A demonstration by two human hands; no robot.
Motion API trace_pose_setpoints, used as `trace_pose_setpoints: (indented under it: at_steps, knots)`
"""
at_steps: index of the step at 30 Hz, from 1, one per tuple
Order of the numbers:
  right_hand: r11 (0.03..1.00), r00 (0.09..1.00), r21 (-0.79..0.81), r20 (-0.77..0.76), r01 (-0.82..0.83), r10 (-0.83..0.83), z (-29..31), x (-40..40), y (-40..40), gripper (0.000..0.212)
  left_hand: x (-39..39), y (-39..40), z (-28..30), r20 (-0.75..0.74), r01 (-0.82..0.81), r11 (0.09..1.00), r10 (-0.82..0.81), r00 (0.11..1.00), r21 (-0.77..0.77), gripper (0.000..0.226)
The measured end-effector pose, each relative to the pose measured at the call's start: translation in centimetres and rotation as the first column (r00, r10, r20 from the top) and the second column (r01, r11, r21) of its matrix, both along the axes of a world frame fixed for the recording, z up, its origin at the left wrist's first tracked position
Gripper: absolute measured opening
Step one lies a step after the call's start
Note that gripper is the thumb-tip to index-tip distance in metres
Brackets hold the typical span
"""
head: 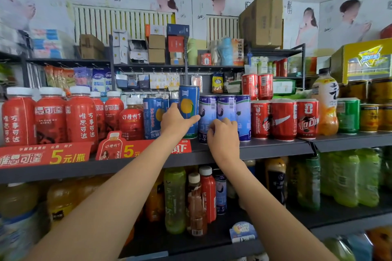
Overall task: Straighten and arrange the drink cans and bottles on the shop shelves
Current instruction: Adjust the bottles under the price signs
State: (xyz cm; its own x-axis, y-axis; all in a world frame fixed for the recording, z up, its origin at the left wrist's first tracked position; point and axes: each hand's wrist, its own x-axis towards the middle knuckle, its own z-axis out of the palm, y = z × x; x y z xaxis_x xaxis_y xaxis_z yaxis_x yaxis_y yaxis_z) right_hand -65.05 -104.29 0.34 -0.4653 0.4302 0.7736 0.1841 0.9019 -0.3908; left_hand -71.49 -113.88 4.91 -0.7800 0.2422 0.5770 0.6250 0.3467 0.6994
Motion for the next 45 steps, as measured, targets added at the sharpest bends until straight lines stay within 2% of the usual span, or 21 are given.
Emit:
trace_pose_setpoints:
  at_steps: [1, 3, 4, 6, 7, 8, 11, 14, 17, 20, 24, 27, 30, 32, 34, 37, 39, 42, 45]
  knots:
    - [0.999, 0.996, 0.011, -0.071, -0.047, 0.048, 0.3, 0.2, -0.1, 0.021, 0.2, -0.1, 0.1, -0.034, -0.011, 1.000, 0.011, 0.999, 0.006, 0.072]
    - [0.963, 0.943, -0.026, -0.211, -0.268, 0.257, 1.4, 0.5, -0.7, 0.028, 0.4, -0.6, 0.3, -0.116, -0.021, 0.999, 0.025, 0.993, 0.043, 0.061]
    - [0.904, 0.882, -0.065, -0.257, -0.423, 0.394, 2.0, 0.5, -1.1, 0.037, 0.5, -1.0, 0.4, -0.159, -0.011, 0.998, 0.021, 0.987, 0.065, 0.055]
    - [0.720, 0.727, -0.162, -0.315, -0.675, 0.610, 3.3, 0.0, -2.1, 0.058, 0.4, -1.8, 0.6, -0.228, 0.028, 0.996, -0.008, 0.974, 0.082, 0.048]
    - [0.654, 0.678, -0.197, -0.324, -0.731, 0.660, 3.9, -0.4, -2.5, 0.066, 0.3, -2.2, 0.8, -0.247, 0.053, 0.996, -0.035, 0.968, 0.068, 0.047]
    - [0.629, 0.660, -0.208, -0.316, -0.749, 0.681, 4.4, -0.9, -2.8, 0.071, 0.2, -2.7, 1.0, -0.253, 0.077, 0.996, -0.065, 0.965, 0.036, 0.047]
    - [0.656, 0.677, -0.177, -0.272, -0.734, 0.684, 5.0, -2.0, -3.7, 0.078, -0.7, -4.5, 1.5, -0.227, 0.084, 0.991, -0.107, 0.968, -0.109, 0.051]
    - [0.686, 0.693, -0.133, -0.267, -0.715, 0.670, 4.4, -3.2, -4.8, 0.079, -1.9, -6.0, 1.8, -0.230, -0.005, 0.965, -0.058, 0.971, -0.262, 0.049]
    - [0.776, 0.777, -0.114, -0.222, -0.620, 0.589, 4.0, -5.1, -4.9, 0.077, -2.6, -7.0, 1.7, -0.290, -0.080, 0.975, 0.018, 0.957, -0.205, 0.037]
    - [0.812, 0.846, -0.241, -0.107, -0.532, 0.523, 4.2, -5.7, -4.6, 0.076, -3.4, -7.7, 1.2, -0.269, -0.122, 0.987, 0.091, 0.959, -0.102, 0.033]
    - [0.829, 0.888, -0.358, -0.001, -0.429, 0.460, 4.3, -6.3, -5.0, 0.066, -4.3, -7.4, 0.2, -0.138, -0.108, 0.977, 0.084, 0.987, -0.183, 0.025]
    - [0.868, 0.926, -0.360, 0.028, -0.342, 0.377, 4.2, -7.0, -5.4, 0.054, -4.3, -7.4, -0.1, -0.151, -0.117, 0.973, 0.087, 0.985, -0.201, 0.025]
    - [0.910, 0.949, -0.305, 0.051, -0.282, 0.311, 3.8, -7.1, -6.0, 0.060, -3.8, -7.8, -0.4, -0.206, -0.134, 0.972, 0.093, 0.974, -0.194, 0.025]
    - [0.955, 0.972, -0.190, -0.003, -0.229, 0.233, 3.7, -6.8, -6.7, 0.068, -3.2, -8.4, -0.6, -0.271, -0.150, 0.977, 0.105, 0.957, -0.154, 0.024]
    - [0.986, 0.978, 0.011, -0.128, -0.164, 0.164, 4.1, -6.2, -7.8, 0.059, -2.9, -9.4, -0.7, -0.334, -0.154, 0.984, 0.115, 0.935, -0.091, 0.024]
    - [0.947, 0.935, 0.247, -0.236, -0.205, 0.264, 5.4, -5.8, -10.5, 0.044, -2.8, -11.4, -1.0, -0.415, -0.164, 0.986, 0.137, 0.900, -0.031, 0.025]
    - [0.916, 0.915, 0.293, -0.211, -0.275, 0.343, 5.9, -6.1, -12.6, 0.043, -2.9, -13.1, -1.2, -0.432, -0.197, 0.980, 0.172, 0.885, -0.014, 0.026]
    - [0.900, 0.915, 0.279, -0.130, -0.336, 0.382, 5.0, -7.2, -15.8, 0.039, -3.2, -16.4, -1.8, -0.461, -0.251, 0.968, 0.217, 0.860, -0.014, 0.029]
    - [0.881, 0.895, 0.288, -0.132, -0.376, 0.425, 3.0, -8.0, -18.7, 0.037, -4.0, -19.7, -2.4, -0.452, -0.318, 0.948, 0.281, 0.846, -0.007, 0.026]
